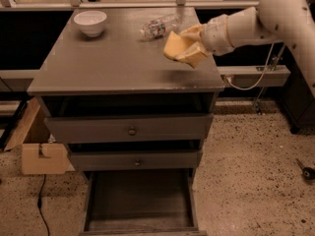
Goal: Pick sponge from bottom drawer and place on counter
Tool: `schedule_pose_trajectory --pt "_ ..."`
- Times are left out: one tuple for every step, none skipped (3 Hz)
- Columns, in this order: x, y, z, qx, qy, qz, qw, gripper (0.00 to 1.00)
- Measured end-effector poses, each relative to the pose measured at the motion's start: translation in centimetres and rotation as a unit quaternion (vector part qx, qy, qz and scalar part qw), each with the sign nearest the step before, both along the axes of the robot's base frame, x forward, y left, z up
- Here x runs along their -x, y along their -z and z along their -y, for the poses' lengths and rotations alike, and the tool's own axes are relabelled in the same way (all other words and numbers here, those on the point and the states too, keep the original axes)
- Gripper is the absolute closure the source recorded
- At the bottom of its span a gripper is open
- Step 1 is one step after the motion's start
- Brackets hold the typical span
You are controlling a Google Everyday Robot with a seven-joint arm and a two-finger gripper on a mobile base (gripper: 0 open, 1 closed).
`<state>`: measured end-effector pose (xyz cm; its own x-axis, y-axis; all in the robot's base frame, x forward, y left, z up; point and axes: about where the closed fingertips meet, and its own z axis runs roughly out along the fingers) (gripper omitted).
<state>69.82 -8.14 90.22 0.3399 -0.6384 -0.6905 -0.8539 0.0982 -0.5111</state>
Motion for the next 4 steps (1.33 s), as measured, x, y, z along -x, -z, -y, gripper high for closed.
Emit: schedule_pose_trajectory --pt "-3.8 0.0 -1.1 0.012 0.025 -0.03 0.9992 0.73" --pt "-5.4 0.6 -2.1 0.015 0.029 -0.05 0.9982 0.5" --pt "-6.5 1.5 -3.9 0.016 0.013 -0.069 0.9974 0.27" --pt "-7.1 2.4 -5.0 0.009 -0.002 -0.081 0.9966 0.0"
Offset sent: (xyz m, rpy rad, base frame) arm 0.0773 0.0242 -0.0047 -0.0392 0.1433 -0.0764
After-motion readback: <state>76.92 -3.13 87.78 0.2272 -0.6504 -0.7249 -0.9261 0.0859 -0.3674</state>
